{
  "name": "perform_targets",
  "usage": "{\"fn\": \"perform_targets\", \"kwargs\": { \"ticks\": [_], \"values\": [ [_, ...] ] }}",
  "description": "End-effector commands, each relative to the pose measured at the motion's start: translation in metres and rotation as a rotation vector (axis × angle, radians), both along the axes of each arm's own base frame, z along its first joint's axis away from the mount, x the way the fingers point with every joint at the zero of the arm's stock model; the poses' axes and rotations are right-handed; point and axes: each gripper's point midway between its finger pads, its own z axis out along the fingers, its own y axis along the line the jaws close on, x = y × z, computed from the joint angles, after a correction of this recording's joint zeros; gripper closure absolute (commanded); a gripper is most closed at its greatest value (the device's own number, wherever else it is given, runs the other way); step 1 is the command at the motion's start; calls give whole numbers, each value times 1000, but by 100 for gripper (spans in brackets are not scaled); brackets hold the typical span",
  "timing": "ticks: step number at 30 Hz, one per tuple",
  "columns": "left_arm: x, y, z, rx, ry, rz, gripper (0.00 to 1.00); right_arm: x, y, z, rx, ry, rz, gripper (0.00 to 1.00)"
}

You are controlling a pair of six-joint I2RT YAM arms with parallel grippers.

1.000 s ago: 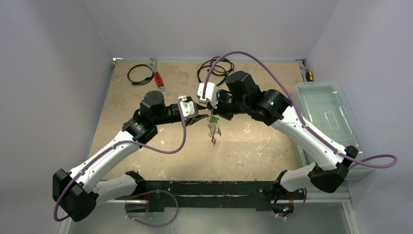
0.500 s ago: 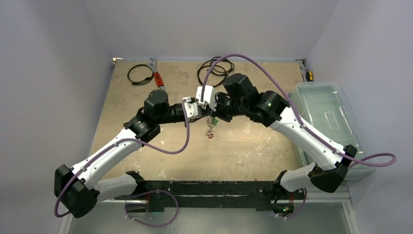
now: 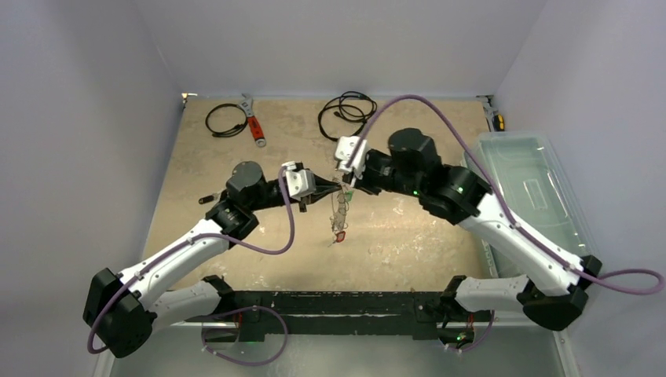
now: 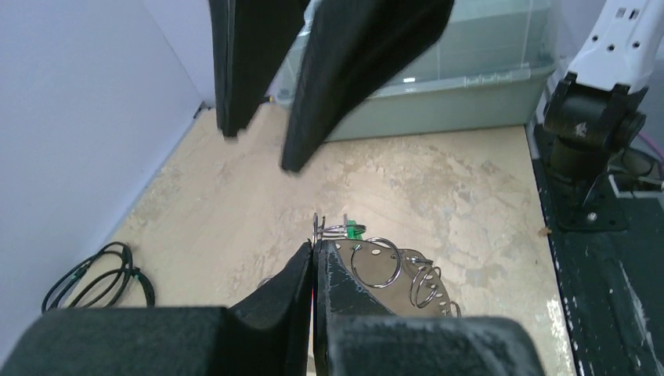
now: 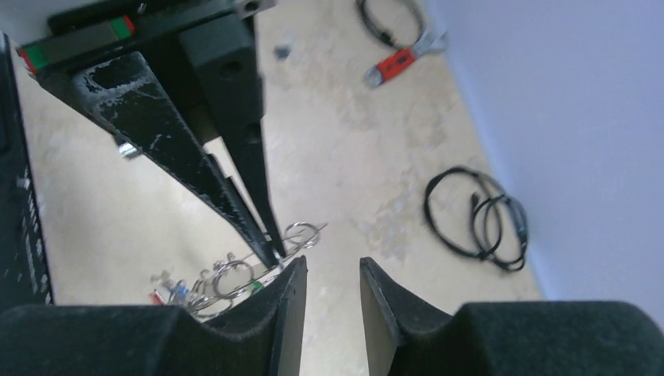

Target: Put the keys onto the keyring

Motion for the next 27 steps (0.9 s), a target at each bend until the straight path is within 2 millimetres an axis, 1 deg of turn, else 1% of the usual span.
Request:
{"fn": "perform_targets", "kwargs": {
  "ticks": [1,3,5,6,10,13,15,20,27],
  "values": [
    [-18,9,78,-317,-107,-12,100,6,-15,83,317,-182,-32,66],
    [-25,15,88,-398,-100,-13,100,0,-25,97,398,-178,32,67],
    [-30,21,97,-458,-97,-14,100,-5,-30,100,425,-164,82,69],
    [-33,23,100,-480,-101,-15,100,-10,-28,99,426,-147,119,70],
    [-43,29,113,-550,-102,-47,100,-39,-14,93,414,-65,321,71],
    [-51,30,118,-590,-97,-87,100,-58,-7,90,410,-14,445,72],
    [-53,31,120,-608,-93,-103,100,-64,-4,91,409,4,490,73],
    [-59,30,120,-625,-87,-137,100,-64,0,94,410,15,523,75],
    [-57,29,116,-623,-73,-138,100,-66,5,96,422,40,559,75]
  ]
}}
